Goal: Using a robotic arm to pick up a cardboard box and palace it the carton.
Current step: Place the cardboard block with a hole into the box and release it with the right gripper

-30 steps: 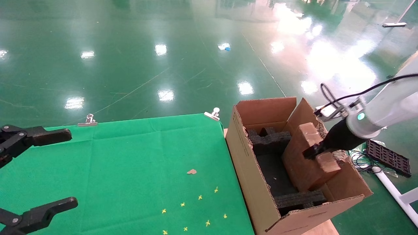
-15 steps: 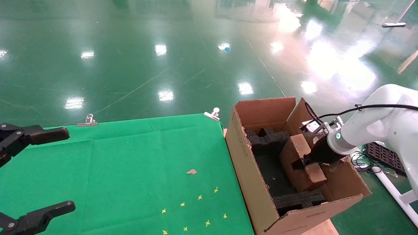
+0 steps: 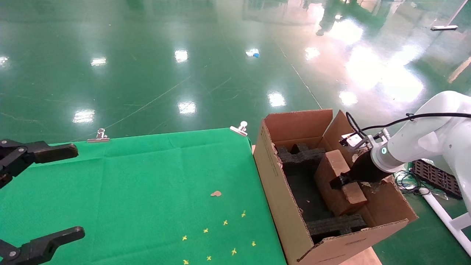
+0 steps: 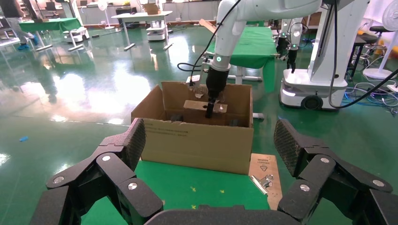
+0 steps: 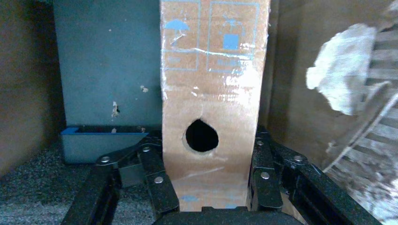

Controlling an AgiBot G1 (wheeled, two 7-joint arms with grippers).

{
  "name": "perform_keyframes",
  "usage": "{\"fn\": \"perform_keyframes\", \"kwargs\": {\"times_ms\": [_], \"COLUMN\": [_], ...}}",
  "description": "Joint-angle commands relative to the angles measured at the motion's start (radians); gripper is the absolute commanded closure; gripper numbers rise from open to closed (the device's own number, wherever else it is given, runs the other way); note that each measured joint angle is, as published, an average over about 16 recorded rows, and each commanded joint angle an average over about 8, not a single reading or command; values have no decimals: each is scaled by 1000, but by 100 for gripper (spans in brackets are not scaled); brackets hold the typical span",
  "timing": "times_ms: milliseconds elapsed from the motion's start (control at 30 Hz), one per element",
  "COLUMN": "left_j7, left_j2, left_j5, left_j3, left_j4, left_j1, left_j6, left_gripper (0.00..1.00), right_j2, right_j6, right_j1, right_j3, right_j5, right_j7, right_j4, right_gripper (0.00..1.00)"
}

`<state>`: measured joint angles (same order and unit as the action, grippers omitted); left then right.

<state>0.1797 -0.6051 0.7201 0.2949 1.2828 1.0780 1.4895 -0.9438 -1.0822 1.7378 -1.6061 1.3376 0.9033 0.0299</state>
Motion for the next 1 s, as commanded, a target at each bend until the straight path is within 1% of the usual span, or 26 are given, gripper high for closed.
{"fn": "perform_keyframes", "kwargs": {"times_ms": [33, 400, 567, 767, 1000], "left_j7": [0, 0, -1, -1, -1], "left_j2": [0, 0, 0, 1, 1], "left_j5": [0, -1, -1, -1, -1], "left_j3": [0, 1, 1, 1, 2], "left_j4": [0, 0, 0, 0, 0], "left_j1": [0, 0, 0, 0, 0], "left_j6": [0, 0, 0, -1, -1], "left_gripper": [0, 0, 0, 0, 0], "right_j2": [-1, -11, -17, -8, 33], "right_j6": [-2, -5, -11, -28, -69], "right_j1": [3, 26, 60, 165, 339], "right_j3": [-2, -7, -7, 4, 39], "right_j5": [2, 10, 11, -3, -46], "right_j7": [-1, -3, -22, -73, -169], "right_j4": [-5, -17, -8, 15, 64], "right_gripper": [0, 0, 0, 0, 0]}}
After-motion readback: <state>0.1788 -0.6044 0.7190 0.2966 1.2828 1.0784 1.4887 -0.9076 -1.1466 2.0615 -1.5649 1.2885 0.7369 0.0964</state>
